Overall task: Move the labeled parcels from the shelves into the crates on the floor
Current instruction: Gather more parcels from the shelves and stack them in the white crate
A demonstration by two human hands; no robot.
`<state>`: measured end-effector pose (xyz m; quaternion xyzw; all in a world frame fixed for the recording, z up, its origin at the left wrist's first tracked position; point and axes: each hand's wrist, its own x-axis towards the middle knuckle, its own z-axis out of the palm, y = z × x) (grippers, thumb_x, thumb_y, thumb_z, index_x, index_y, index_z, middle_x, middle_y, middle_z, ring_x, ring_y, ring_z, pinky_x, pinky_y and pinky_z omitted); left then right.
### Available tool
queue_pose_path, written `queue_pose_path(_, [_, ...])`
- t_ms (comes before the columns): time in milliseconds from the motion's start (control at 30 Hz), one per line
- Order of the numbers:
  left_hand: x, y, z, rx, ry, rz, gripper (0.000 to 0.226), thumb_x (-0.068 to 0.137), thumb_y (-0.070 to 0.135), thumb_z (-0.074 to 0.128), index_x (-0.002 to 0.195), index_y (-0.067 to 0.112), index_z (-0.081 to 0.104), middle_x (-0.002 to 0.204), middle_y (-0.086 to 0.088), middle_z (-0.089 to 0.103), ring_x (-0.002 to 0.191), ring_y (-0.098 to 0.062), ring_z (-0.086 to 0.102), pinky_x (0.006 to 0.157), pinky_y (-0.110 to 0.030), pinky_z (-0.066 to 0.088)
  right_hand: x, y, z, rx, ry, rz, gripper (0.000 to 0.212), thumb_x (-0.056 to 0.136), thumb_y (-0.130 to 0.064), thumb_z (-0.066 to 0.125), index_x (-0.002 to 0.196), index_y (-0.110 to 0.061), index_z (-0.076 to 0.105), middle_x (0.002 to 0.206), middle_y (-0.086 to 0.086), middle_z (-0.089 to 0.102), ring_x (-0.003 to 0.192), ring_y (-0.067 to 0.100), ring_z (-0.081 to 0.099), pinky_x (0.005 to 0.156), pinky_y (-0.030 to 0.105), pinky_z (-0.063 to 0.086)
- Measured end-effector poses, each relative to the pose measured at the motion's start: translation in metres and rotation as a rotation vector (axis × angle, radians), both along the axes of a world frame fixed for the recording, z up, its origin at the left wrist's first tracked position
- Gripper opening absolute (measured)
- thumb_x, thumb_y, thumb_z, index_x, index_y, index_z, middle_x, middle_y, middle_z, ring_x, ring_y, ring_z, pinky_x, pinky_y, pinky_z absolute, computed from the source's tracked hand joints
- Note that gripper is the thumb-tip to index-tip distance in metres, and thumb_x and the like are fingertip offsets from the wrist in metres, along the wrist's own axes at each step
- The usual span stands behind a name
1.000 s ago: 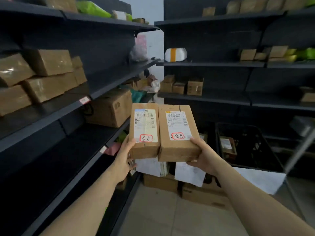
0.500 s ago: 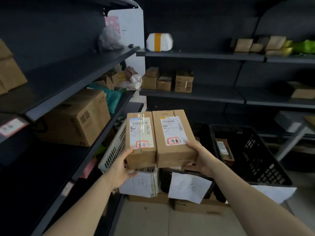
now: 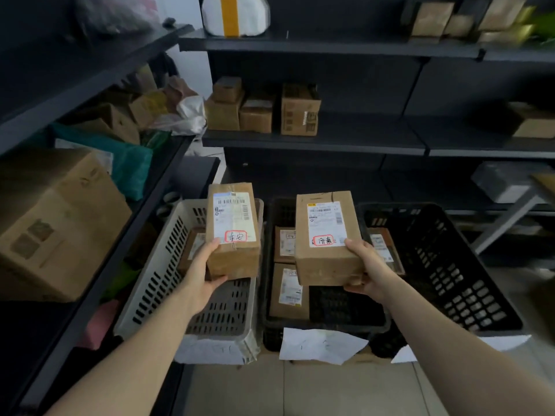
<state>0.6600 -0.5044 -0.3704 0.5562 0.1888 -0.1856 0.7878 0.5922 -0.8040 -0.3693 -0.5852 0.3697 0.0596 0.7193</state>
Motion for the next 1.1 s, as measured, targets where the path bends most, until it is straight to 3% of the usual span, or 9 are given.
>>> queue_pose_path(167, [0.031, 0.004, -0.017, 0.055, 0.055, 0.145, 0.04, 0.087, 0.04, 0.058, 0.123, 0.028, 0.048, 0.124, -0.008, 0.053, 0.12, -0.023, 0.045, 0.095, -0.042, 0.04, 0.062, 0.011, -0.029, 0.045, 0.047, 0.144, 0.057, 0.086, -0.045, 0.065, 0.136, -0.035, 0.041, 0.112, -0.001, 0.053, 0.099, 0.024, 0.053, 0.076, 0.048, 0.05])
queue_pose_path(267, [0.042, 0.028, -0.021, 0.105, 0.062, 0.21, 0.039, 0.088, 0.04, 0.056, 0.125, 0.028, 0.049, 0.119, -0.007, 0.055, 0.116, -0.022, 0.047, 0.095, -0.041, 0.039, 0.098, 0.033, -0.043, 0.074, 0.071, 0.208, 0.064, 0.082, -0.048, 0.068, 0.138, -0.036, 0.039, 0.118, 0.001, 0.051, 0.109, 0.029, 0.051, 0.09, 0.055, 0.049])
queue_pose_path(400, [0.042, 0.075, -0.029, 0.182, 0.075, 0.321, 0.036, 0.089, 0.039, 0.055, 0.123, 0.028, 0.052, 0.121, -0.006, 0.057, 0.116, -0.022, 0.05, 0.091, -0.04, 0.041, 0.135, 0.08, -0.061, 0.13, 0.081, 0.319, 0.069, 0.081, -0.051, 0.068, 0.141, -0.038, 0.036, 0.132, 0.005, 0.049, 0.114, 0.03, 0.05, 0.095, 0.057, 0.046])
queue_pose_path(533, [0.036, 0.122, -0.041, 0.197, 0.084, 0.426, 0.046, 0.086, 0.042, 0.058, 0.127, 0.023, 0.054, 0.121, -0.007, 0.059, 0.115, -0.023, 0.052, 0.09, -0.039, 0.043, 0.156, 0.143, -0.079, 0.156, 0.133, 0.418, 0.074, 0.081, -0.053, 0.067, 0.144, -0.036, 0.031, 0.131, 0.003, 0.05, 0.109, 0.027, 0.052, 0.087, 0.05, 0.046])
queue_pose_path(733, [0.046, 0.163, -0.075, 0.222, 0.077, 0.365, 0.022, 0.092, 0.041, 0.048, 0.103, 0.028, 0.062, 0.11, -0.002, 0.065, 0.096, -0.015, 0.058, 0.073, -0.03, 0.044, 0.168, 0.218, -0.13, 0.176, 0.281, 0.438, 0.066, 0.084, -0.05, 0.065, 0.141, -0.036, 0.034, 0.127, 0.003, 0.049, 0.11, 0.031, 0.051, 0.099, 0.058, 0.041])
queue_pose_path(800, [0.049, 0.173, -0.089, 0.225, 0.066, 0.323, 0.028, 0.087, 0.046, 0.053, 0.106, 0.027, 0.063, 0.107, 0.001, 0.067, 0.094, -0.012, 0.059, 0.073, -0.028, 0.043, 0.169, 0.233, -0.147, 0.176, 0.33, 0.408, 0.068, 0.085, -0.047, 0.065, 0.143, -0.033, 0.033, 0.121, 0.004, 0.05, 0.099, 0.028, 0.053, 0.092, 0.054, 0.045])
queue_pose_path(900, [0.052, 0.185, -0.111, 0.241, 0.058, 0.274, 0.048, 0.072, 0.053, 0.055, 0.113, 0.027, 0.062, 0.11, 0.002, 0.068, 0.1, -0.013, 0.059, 0.075, -0.028, 0.043, 0.172, 0.248, -0.169, 0.139, 0.363, 0.367, 0.068, 0.088, -0.038, 0.065, 0.145, -0.028, 0.031, 0.109, 0.005, 0.05, 0.081, 0.023, 0.051, 0.063, 0.038, 0.044])
queue_pose_path(1000, [0.049, 0.192, -0.135, 0.265, 0.068, 0.282, 0.042, 0.074, 0.05, 0.052, 0.111, 0.031, 0.06, 0.112, 0.004, 0.066, 0.105, -0.015, 0.058, 0.076, -0.031, 0.043, 0.172, 0.254, -0.188, 0.133, 0.392, 0.336, 0.065, 0.087, -0.03, 0.067, 0.143, -0.025, 0.034, 0.096, 0.003, 0.052, 0.081, 0.025, 0.053, 0.059, 0.037, 0.045])
queue_pose_path(1100, [0.044, 0.191, -0.155, 0.294, 0.1, 0.28, 0.057, 0.072, 0.055, 0.053, 0.123, 0.029, 0.057, 0.118, 0.003, 0.064, 0.112, -0.018, 0.056, 0.076, -0.032, 0.044, 0.171, 0.257, -0.207, 0.174, 0.422, 0.321, 0.067, 0.083, -0.022, 0.072, 0.14, -0.024, 0.037, 0.103, 0.008, 0.057, 0.087, 0.03, 0.059, 0.061, 0.04, 0.05])
